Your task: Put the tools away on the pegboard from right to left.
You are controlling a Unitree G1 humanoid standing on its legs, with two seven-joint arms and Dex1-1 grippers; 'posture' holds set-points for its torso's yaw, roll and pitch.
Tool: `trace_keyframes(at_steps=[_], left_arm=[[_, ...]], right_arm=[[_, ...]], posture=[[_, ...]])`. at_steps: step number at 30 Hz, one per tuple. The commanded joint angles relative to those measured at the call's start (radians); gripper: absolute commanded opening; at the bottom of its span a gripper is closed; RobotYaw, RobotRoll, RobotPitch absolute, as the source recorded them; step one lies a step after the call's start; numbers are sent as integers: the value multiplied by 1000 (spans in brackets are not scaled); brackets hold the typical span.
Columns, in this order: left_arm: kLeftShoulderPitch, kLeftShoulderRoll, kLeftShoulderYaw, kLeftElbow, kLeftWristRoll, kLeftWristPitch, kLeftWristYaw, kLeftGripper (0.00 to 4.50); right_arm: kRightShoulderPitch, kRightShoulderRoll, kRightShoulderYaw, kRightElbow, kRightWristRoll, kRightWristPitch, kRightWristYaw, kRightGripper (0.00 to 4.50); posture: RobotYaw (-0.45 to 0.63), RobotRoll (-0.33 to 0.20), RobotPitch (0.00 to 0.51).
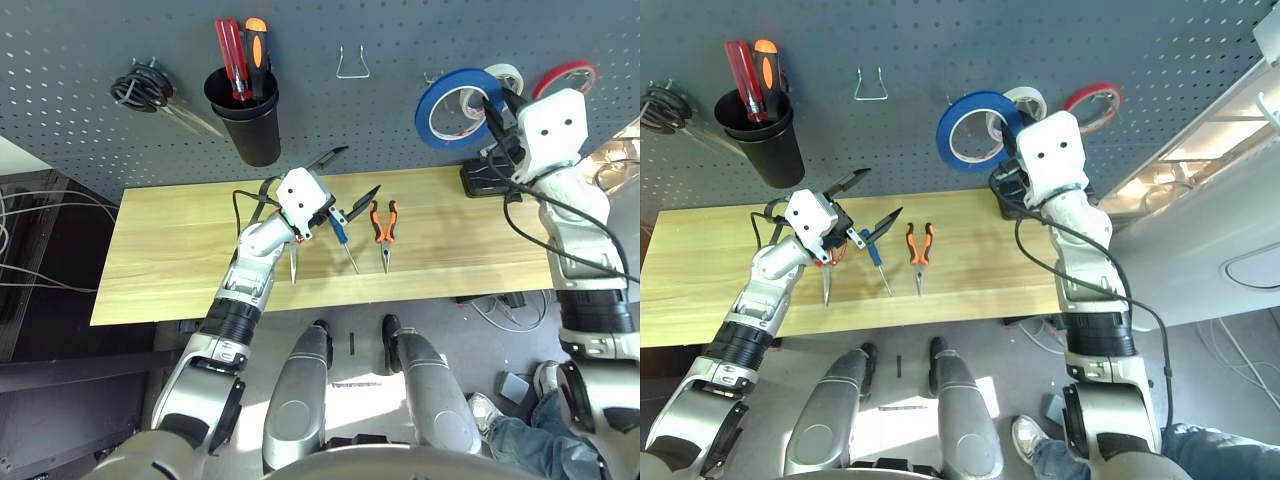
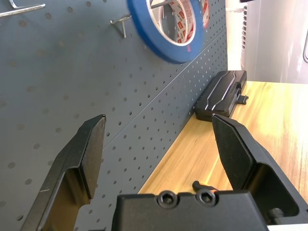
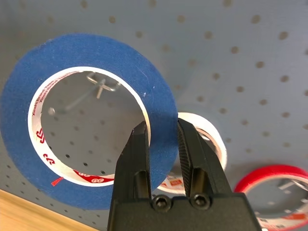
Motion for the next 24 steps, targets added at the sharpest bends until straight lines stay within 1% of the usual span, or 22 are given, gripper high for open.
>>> trace_keyframes(at_steps=[1,4,6,8,11,14,17,20,21,24], left_arm=[[19,4,-7,3,2,-7,-10,4500],[15,11,-4,-2,3,-5,-11,4500],[10,19,-5,-2,7,-6,-15,4500],[6,30,-12,-2,14,-5,-23,4500],[-7,52,-32,3,26,15,-53,4500],[-24,76,-58,21,48,70,-91,4500],[-36,97,-80,29,76,58,-112,4500],[-50,139,-126,43,138,27,-149,4500],[-53,149,-137,48,149,20,-159,4500],[-55,170,-167,56,177,19,-185,4500]], right_arm=[[29,9,19,-10,23,7,36,2036],[122,17,30,-76,84,121,108,3058],[191,34,33,-139,146,265,146,3721],[235,54,40,-199,198,419,165,4419],[254,112,31,-243,270,693,137,4464],[246,158,26,-242,313,907,106,4464],[231,195,10,-236,320,983,61,4464],[168,307,-55,-148,337,1140,-41,4464],[153,329,-68,-123,340,1167,-57,4464],[113,364,-80,-56,325,1166,-98,4464]], posture=[[69,0,326],[70,0,335],[69,0,339],[65,0,339],[57,0,340],[57,0,340],[57,0,340],[66,0,338],[66,0,338],[83,0,338]])
